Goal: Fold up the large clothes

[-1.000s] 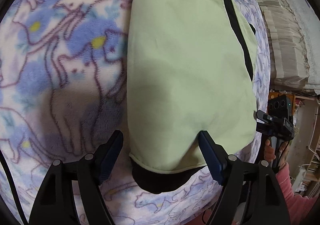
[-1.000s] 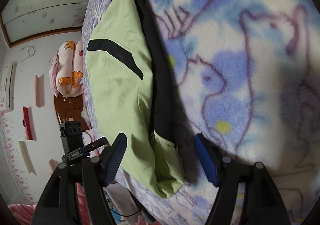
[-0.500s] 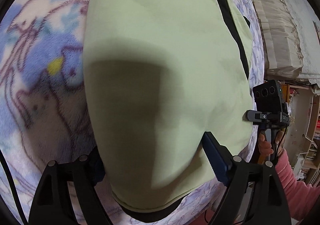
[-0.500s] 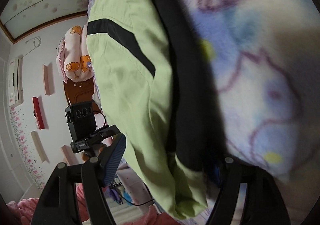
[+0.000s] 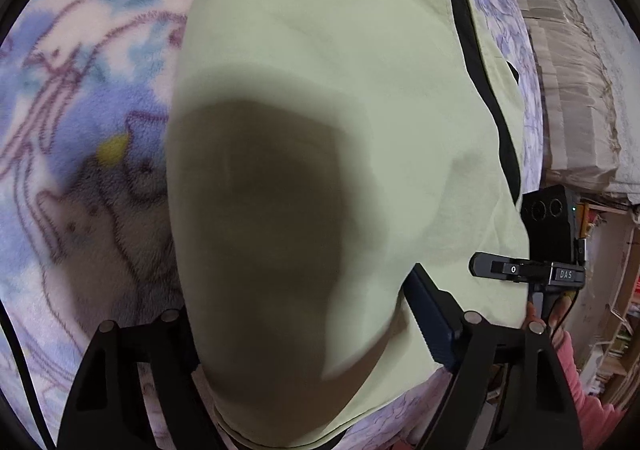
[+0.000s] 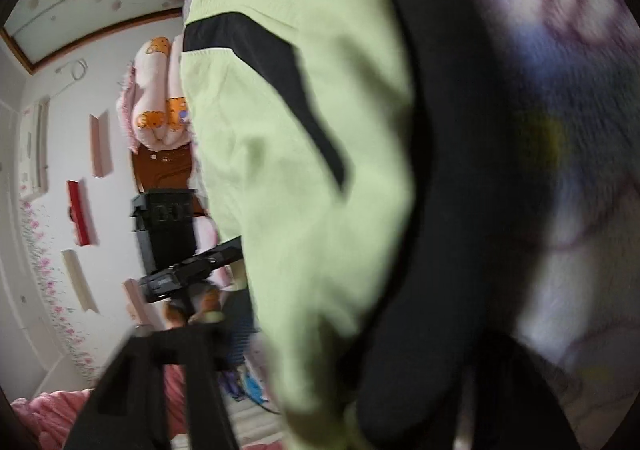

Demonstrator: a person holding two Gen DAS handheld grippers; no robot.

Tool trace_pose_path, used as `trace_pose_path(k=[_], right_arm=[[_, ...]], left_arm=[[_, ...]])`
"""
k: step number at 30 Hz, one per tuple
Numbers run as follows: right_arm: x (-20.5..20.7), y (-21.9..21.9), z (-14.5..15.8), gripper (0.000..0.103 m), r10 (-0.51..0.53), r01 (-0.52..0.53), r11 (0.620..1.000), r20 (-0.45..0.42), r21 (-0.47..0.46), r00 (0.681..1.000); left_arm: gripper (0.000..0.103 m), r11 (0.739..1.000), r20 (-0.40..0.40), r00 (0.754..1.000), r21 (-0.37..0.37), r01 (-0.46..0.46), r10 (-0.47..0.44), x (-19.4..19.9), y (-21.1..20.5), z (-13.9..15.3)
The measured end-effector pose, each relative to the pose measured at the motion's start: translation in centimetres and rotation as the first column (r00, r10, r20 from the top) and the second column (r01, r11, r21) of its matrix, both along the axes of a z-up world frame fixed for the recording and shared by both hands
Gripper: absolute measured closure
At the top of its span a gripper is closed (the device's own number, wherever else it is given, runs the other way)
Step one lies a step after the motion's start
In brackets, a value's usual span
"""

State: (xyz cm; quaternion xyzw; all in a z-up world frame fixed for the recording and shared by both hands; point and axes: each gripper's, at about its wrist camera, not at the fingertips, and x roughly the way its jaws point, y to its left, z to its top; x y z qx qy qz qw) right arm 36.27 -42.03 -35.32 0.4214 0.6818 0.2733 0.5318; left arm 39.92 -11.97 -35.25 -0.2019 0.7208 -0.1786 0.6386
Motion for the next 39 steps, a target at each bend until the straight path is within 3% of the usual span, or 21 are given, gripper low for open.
trace_pose_path(k=[2,4,7,10,13,18,25,31,39], right_arm=[[0.0,0.0,0.7,0.072,-0.004,0.005,1.000,0.025,-0.023,1.000],[0.0,0.6,2.3,0.078,0.006,-0.001,0.999,0.093,-0.053,0.996],[0.0,1.8,4.8,0.082,0.035,-0.015,0.993,0.177,-0.115,0.984],[-0.1,2.4,6.9,0.084,0.052,-0.008,0.984,0.242,-0.180,0.969],[-0.2,2.6,9.4,0.085,0.059,0.015,0.971,0.301,-0.238,0.952],[0.1,2.0,13.0,0.085,0.047,0.036,0.971,0.333,-0.238,0.942],[0.5,4.1,18.4,0.086,0.119,-0.015,0.965,0.384,-0.262,0.916],[1.9,8.4,23.8,0.086,0.166,-0.047,0.964,0.449,-0.263,0.878],[4.2,18.9,29.7,0.086,0.228,-0.051,0.949,0.562,-0.313,0.795]], left_arm=[[0.034,0.999,0.040,0.999,0.042,-0.012,0.010,-0.3,-0.4,1.2],[0.051,0.997,0.086,0.996,0.078,-0.021,0.014,-0.6,-0.6,2.5],[0.063,0.990,0.171,0.985,0.135,-0.044,0.020,-1.3,-1.2,4.6],[0.066,0.981,0.248,0.968,0.178,-0.075,0.030,-1.6,-2.2,6.9],[0.067,0.981,0.287,0.957,0.164,-0.103,0.052,-2.0,-2.4,9.2],[0.068,0.979,0.288,0.952,0.142,-0.145,0.100,-1.5,-1.6,13.1],[0.068,0.969,0.345,0.931,0.161,-0.187,0.122,-1.8,0.1,19.9],[0.068,0.959,0.399,0.905,0.171,-0.228,0.144,-1.8,4.4,25.8],[0.068,0.953,0.515,0.847,0.172,-0.251,0.131,-0.4,14.6,31.3]])
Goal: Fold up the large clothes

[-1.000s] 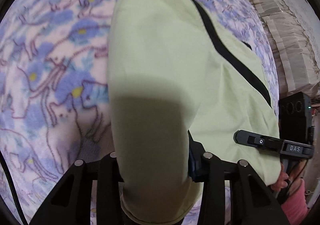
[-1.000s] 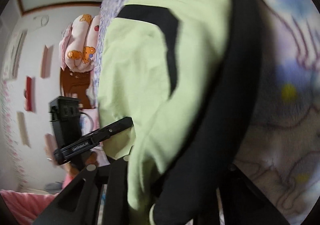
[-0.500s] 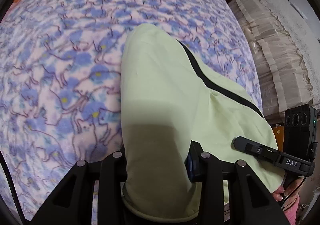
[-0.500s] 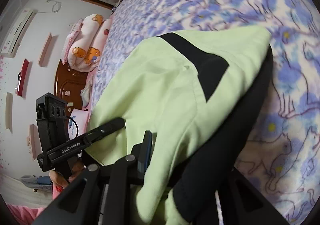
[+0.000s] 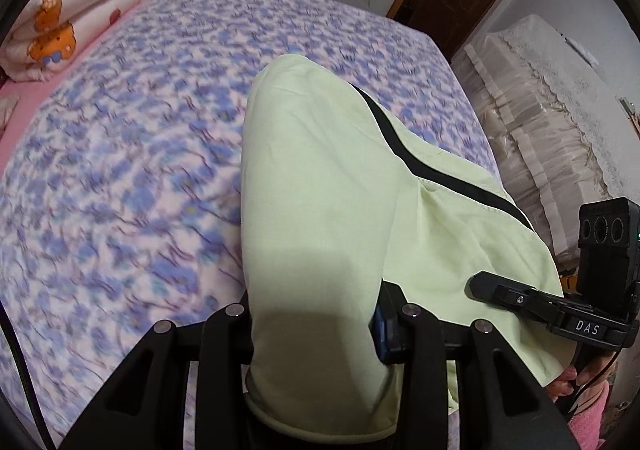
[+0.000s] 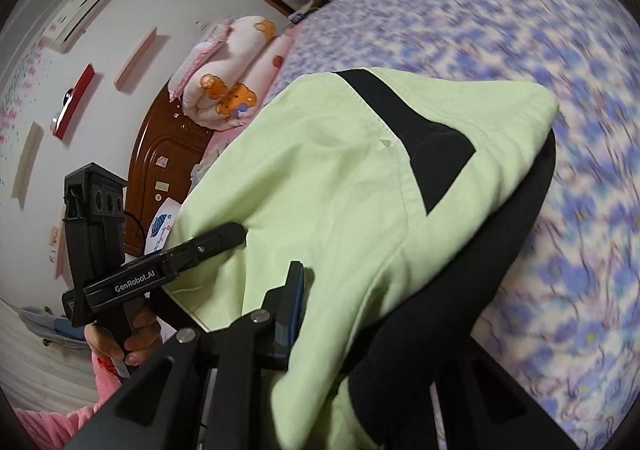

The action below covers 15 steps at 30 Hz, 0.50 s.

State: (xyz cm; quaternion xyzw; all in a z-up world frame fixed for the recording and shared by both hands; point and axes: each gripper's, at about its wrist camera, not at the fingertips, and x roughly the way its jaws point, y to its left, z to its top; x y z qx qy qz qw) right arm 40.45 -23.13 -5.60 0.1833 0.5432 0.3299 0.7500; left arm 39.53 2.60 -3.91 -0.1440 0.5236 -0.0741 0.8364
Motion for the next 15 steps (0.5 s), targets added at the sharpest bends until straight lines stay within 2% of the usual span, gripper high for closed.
trace_pose_path(k=[7,11,15], right_arm=[[2.7,11.3,1.5,0.086,0.005,-0.006,1.000,0.061,0.012,0.998],[4.4,18.2,1.0,0.086,0.014,-0.016,1.000,0.089,0.025,0.996],[5.7,24.2,-0.3,0.086,0.008,-0.011,1.000,0.123,0.021,0.992]], left_arm=[[0.067,1.000,0.058,0.998,0.015,-0.026,0.025,2.1,12.6,1.9],[0.067,0.997,0.092,0.995,0.065,-0.032,0.026,3.7,20.1,2.3],[0.067,0.995,0.111,0.994,0.095,-0.030,0.020,5.4,26.5,1.5]])
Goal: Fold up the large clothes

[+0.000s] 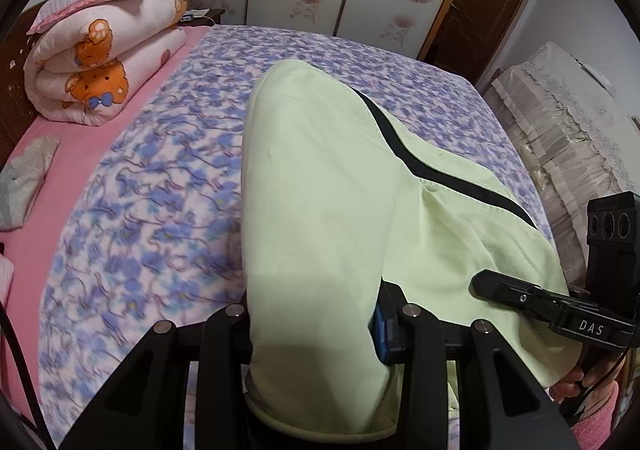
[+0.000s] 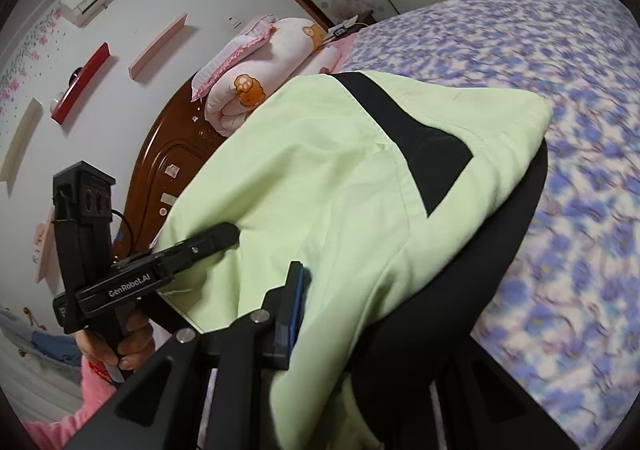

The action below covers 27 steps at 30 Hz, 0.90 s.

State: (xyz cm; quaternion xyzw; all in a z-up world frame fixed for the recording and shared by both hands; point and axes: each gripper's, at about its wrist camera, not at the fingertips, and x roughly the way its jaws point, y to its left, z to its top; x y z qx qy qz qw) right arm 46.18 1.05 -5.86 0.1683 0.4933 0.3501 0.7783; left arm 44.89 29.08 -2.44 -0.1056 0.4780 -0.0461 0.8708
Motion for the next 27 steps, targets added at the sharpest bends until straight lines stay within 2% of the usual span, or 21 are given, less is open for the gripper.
trace_pose_path(k=[3,7,11,14,16,19,22,27], right_arm=[[1.2,3.9,-2.0,0.086,-0.001,0.001,1.000,0.000,-0.010,1.000],[2.7,8.4,-6.3,0.086,-0.003,0.005,0.998,0.032,-0.069,0.999],[4.0,11.2,-12.0,0.086,-0.011,0.015,0.996,0.039,-0.093,0.999],[5.6,12.8,-16.6,0.086,-0.007,0.012,0.994,0.041,-0.105,0.999],[6.0,13.7,-18.8,0.086,0.009,-0.005,0.992,0.029,-0.124,1.000],[5.9,15.1,-22.0,0.085,0.037,-0.037,0.989,-0.005,-0.144,0.999],[5.0,15.3,-24.2,0.085,0.037,-0.044,0.988,-0.048,-0.150,0.998],[3.5,12.4,-27.3,0.083,-0.045,0.036,0.998,-0.171,-0.055,0.984]], left_arm=[[0.067,0.999,0.000,1.000,0.025,0.020,-0.020,1.4,4.0,-1.9],[0.067,0.997,0.015,0.998,0.042,0.065,-0.066,3.3,8.3,-6.3],[0.067,0.998,0.027,0.998,0.034,0.052,-0.053,4.4,11.1,-12.5],[0.067,1.000,0.014,1.000,-0.009,0.011,-0.011,5.2,13.2,-17.7],[0.067,0.999,-0.027,1.000,-0.043,-0.018,0.017,5.8,14.7,-21.6],[0.066,0.996,-0.076,0.996,-0.071,-0.051,0.046,5.8,16.1,-25.7],[0.063,0.995,-0.081,0.996,-0.095,-0.044,0.037,4.6,16.8,-28.4],[0.059,0.985,-0.092,0.995,-0.165,-0.060,0.045,3.3,17.4,-30.1]])
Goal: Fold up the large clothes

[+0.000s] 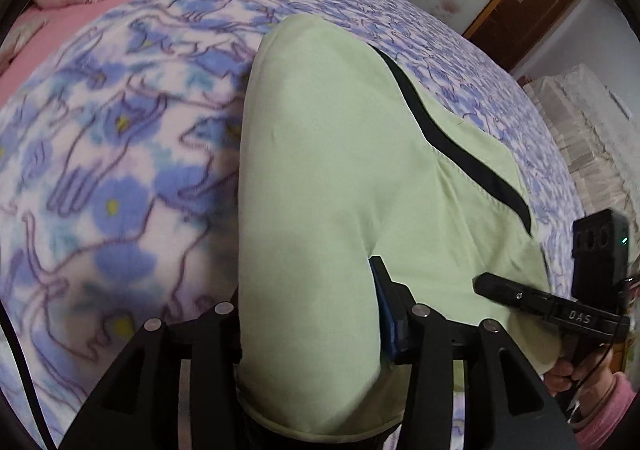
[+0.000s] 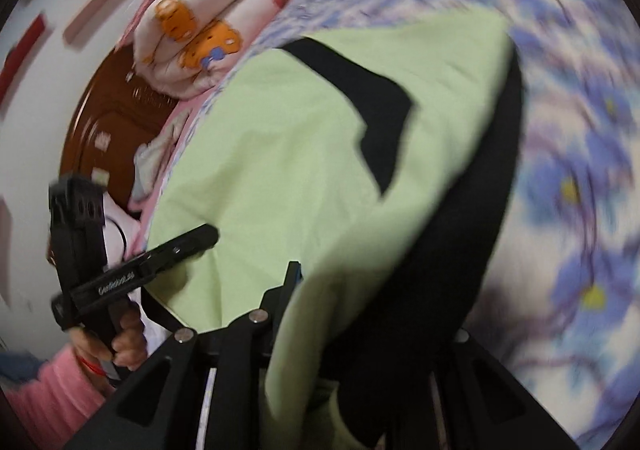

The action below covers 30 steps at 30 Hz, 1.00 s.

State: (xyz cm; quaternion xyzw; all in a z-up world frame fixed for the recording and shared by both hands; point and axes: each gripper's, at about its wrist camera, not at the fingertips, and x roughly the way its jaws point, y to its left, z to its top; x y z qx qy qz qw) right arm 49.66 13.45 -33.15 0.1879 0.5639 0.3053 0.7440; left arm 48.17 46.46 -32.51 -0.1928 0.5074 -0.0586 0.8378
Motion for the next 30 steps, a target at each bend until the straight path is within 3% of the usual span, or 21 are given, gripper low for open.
trace_pose_path(k=[4,9,12,16,20,23,25,27,28,30], right_arm=[[-1.1,-1.9,-0.7,0.080,-0.017,0.017,1.000,-0.026,0.009,1.000],[-1.9,-4.0,-0.2,0.076,-0.013,0.013,1.000,-0.060,0.001,0.998],[-2.6,-5.5,1.5,0.072,-0.053,0.049,0.997,-0.063,-0.057,0.997],[-4.4,-7.1,5.2,0.068,-0.112,0.111,0.977,0.003,-0.183,0.994],[-6.3,-6.6,8.4,0.068,-0.124,0.131,0.987,0.078,-0.092,0.989],[-7.0,-3.8,8.8,0.068,-0.035,0.040,0.998,0.099,-0.046,0.994],[-7.1,-2.1,8.0,0.068,0.001,0.000,1.000,0.067,-0.022,0.998],[-7.0,-0.7,7.0,0.069,0.015,-0.014,1.000,0.047,-0.027,0.999],[-6.9,0.0,6.1,0.077,0.026,-0.024,0.998,0.035,-0.053,0.999],[-6.7,0.4,4.5,0.090,0.019,-0.017,0.991,0.011,-0.132,1.000]], left_arm=[[0.055,0.999,0.003,1.000,0.017,0.028,-0.028,-0.9,-0.5,-0.4],[0.049,0.999,-0.047,0.998,-0.004,0.035,-0.035,-1.6,0.7,0.5],[0.049,0.996,-0.050,0.999,0.094,0.005,-0.001,-3.2,0.3,3.2],[0.048,0.984,-0.034,0.999,0.179,0.003,0.003,-4.4,-0.6,6.1],[0.048,0.975,-0.038,0.999,0.223,0.020,-0.012,-5.3,-2.1,7.0],[0.048,0.956,-0.074,0.997,0.289,0.052,-0.032,-5.6,-3.8,6.3],[0.048,0.932,-0.117,0.991,0.349,0.099,-0.061,-5.8,-4.9,5.3],[0.048,0.902,-0.160,0.985,0.413,0.127,-0.065,-6.2,-5.5,4.3],[0.048,0.893,-0.177,0.982,0.429,0.136,-0.065,-6.4,-5.5,3.7],[0.047,0.899,-0.216,0.976,0.417,0.130,-0.041,-7.0,-4.8,2.6]])
